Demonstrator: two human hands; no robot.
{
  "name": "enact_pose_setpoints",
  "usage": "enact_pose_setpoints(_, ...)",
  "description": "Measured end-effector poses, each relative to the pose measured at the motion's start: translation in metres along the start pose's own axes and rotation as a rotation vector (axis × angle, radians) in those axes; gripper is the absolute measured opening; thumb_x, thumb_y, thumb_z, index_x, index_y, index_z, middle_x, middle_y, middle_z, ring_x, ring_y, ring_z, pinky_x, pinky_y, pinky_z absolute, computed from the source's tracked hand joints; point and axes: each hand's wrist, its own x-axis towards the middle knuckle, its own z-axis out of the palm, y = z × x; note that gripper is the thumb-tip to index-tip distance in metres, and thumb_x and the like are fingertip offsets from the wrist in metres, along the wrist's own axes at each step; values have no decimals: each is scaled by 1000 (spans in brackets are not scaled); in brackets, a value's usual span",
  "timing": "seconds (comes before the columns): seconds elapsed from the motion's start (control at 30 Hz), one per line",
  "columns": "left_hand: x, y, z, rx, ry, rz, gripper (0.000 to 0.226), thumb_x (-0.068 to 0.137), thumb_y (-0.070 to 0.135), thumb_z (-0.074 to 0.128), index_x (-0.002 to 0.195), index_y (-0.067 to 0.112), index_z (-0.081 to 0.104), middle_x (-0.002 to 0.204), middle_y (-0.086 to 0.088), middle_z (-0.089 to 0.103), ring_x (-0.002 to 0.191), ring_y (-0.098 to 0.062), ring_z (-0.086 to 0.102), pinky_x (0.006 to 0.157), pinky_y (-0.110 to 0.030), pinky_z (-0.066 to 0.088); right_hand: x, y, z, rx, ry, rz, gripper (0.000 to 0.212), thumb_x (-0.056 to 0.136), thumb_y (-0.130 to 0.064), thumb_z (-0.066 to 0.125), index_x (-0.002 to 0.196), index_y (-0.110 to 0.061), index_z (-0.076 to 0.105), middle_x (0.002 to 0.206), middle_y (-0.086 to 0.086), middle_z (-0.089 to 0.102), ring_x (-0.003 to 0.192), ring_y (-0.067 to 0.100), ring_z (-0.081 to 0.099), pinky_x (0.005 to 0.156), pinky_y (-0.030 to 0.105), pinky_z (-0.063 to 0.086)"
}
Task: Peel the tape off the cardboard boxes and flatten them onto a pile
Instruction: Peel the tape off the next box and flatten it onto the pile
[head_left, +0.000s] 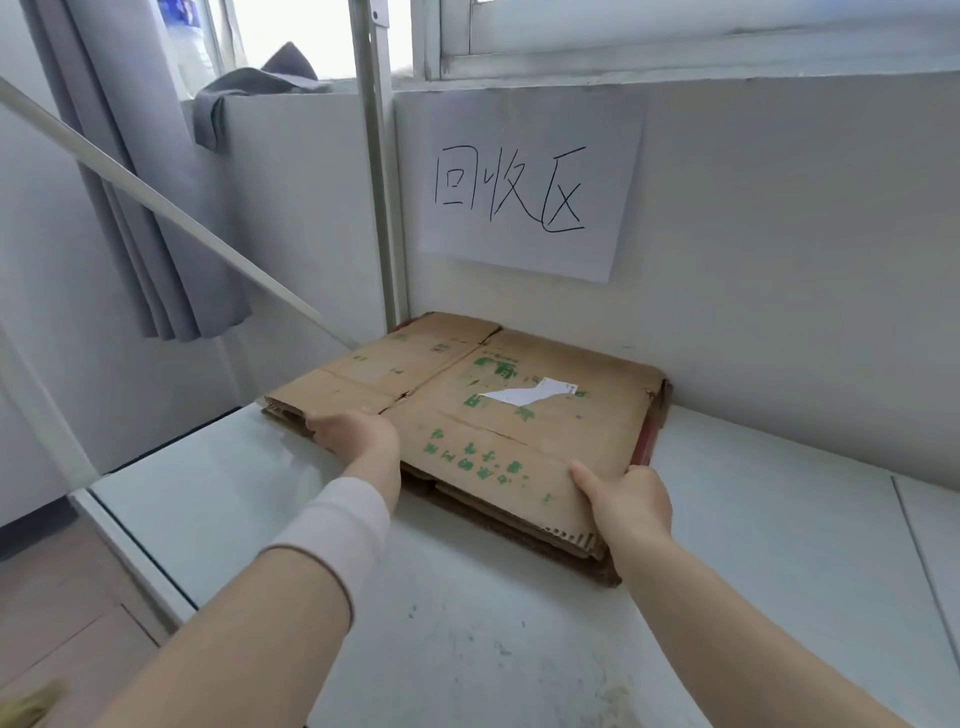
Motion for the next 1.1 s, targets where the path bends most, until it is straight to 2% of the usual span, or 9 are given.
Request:
enact_pose_setpoints(0.17, -2, -8, -6, 567, -169, 91, 65, 98, 17, 39, 143, -11, 2, 153, -27, -7, 144, -35, -3, 118, -40, 5, 1, -7, -3, -314, 16, 6, 64, 80, -50, 62, 116, 2, 50, 123, 18, 50, 116, 35, 43, 91, 36, 38)
enact_pose_setpoints(0.3, -29, 15, -21, 959, -295, 84, 60, 99, 24, 36, 145, -6, 12, 154, -27, 0, 144, -36, -6, 116, -41, 0, -13, -15, -24, -367, -56, -32, 55, 88, -39, 54, 128, -3, 44, 132, 17, 36, 121, 33, 39, 92, 36, 40)
enact_pose_setpoints(0.43, -88, 20, -37, 1138, -427, 551, 45, 94, 17, 43, 137, 3, 38, 151, -17, 24, 142, -32, 15, 115, -46, 18, -48, -8, -72, -579, -100, -279, 45, 93, -34, 45, 129, -7, 45, 130, 12, 47, 119, 30, 46, 96, 36, 41)
enact_pose_setpoints(0.53, -156, 26, -55, 1173, -739, 776, 35, 94, 9, 37, 127, 8, 47, 123, -12, 54, 107, -29, 51, 85, -38, 45, -83, 12, -125, -887, -58, -437, 44, 97, -34, 39, 133, -10, 41, 133, 9, 48, 122, 27, 44, 97, 36, 37)
enact_pose_setpoints(0.6, -208, 27, -73, 1390, -927, 1067, 31, 97, 12, 36, 126, 8, 45, 114, -10, 59, 93, -28, 57, 71, -34, 46, -105, 34, -165, -998, -2, -476, 43, 98, -35, 35, 132, -11, 41, 131, 8, 50, 120, 26, 45, 97, 36, 37)
enact_pose_setpoints(0.67, -257, 24, -87, 1566, -989, 1394, 36, 99, 25, 36, 131, 10, 39, 120, -8, 57, 102, -28, 58, 69, -33, 41, -124, 60, -206, -1077, 42, -461, 44, 98, -36, 33, 133, -11, 39, 132, 8, 49, 122, 27, 43, 99, 37, 35)
enact_pose_setpoints(0.87, -410, 4, -101, 1332, -1130, 1772, 43, 96, 34, 41, 133, 12, 40, 130, -9, 52, 117, -28, 51, 95, -36, 38, -180, 139, -343, -1214, 168, -307, 49, 98, -36, 34, 140, -12, 29, 142, 6, 38, 134, 25, 30, 107, 38, 29)
enact_pose_setpoints(0.97, -485, -6, -108, 1175, -1326, 1670, 53, 96, 37, 43, 140, 12, 31, 138, -11, 45, 123, -30, 46, 99, -38, 37, -202, 165, -403, -1187, 232, -192, 49, 98, -34, 35, 141, -11, 28, 147, 6, 33, 138, 25, 25, 111, 37, 23)
enact_pose_setpoints(1.1, -559, -5, -93, 885, -1505, 1318, 78, 94, 37, 48, 149, 15, -2, 151, -12, 23, 131, -31, 36, 102, -40, 34, -210, 190, -459, -1177, 298, -93, 53, 98, -34, 32, 146, -13, 21, 151, 4, 27, 141, 23, 21, 114, 34, 20)
